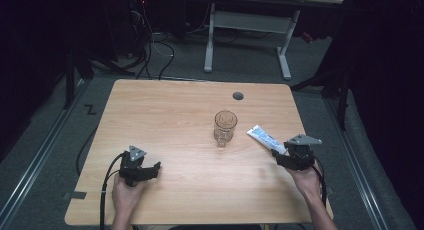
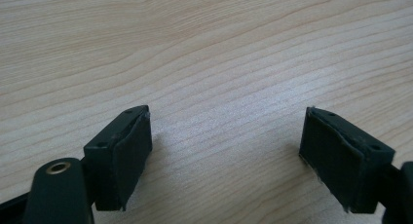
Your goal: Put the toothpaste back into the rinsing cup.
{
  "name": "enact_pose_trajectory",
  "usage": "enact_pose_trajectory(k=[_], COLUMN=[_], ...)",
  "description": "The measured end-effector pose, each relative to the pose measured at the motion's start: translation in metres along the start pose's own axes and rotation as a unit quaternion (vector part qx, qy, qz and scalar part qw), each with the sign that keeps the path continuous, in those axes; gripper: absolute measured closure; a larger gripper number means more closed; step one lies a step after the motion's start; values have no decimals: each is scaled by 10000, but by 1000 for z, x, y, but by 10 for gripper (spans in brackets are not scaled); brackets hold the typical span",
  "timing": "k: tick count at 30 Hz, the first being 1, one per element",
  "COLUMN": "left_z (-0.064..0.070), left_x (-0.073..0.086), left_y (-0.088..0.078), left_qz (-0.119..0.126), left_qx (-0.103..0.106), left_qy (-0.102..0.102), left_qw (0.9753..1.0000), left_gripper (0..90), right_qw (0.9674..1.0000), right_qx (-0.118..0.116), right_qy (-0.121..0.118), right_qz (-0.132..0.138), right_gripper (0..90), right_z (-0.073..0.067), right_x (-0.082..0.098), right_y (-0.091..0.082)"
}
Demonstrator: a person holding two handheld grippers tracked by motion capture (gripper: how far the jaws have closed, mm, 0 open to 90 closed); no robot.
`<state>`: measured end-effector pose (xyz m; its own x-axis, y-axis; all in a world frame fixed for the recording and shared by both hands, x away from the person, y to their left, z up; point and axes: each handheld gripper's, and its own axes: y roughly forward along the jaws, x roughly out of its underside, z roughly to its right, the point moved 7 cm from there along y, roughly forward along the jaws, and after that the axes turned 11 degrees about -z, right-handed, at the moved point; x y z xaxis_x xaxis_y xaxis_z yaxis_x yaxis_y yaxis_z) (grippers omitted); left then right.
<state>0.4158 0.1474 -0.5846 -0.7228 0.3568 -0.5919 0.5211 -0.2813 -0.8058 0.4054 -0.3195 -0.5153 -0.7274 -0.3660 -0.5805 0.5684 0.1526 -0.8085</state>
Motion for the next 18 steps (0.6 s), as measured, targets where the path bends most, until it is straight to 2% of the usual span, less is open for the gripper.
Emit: enact_pose_trajectory(k=[11,18], left_z=[0,0], left_x=[0,0], left_y=[0,0], left_qz=[4,3], left_qx=[-6,-7], left_qy=[-5,-4], left_qw=[10000,10000], left_gripper=[198,198], right_qw=[9995,9991], right_qx=[-71,-138], right_qy=[-169,-246], right_qz=[-260,-328], right_gripper=[411,411], right_z=[2,0], right_x=[-19,-29], right_y=[12,20])
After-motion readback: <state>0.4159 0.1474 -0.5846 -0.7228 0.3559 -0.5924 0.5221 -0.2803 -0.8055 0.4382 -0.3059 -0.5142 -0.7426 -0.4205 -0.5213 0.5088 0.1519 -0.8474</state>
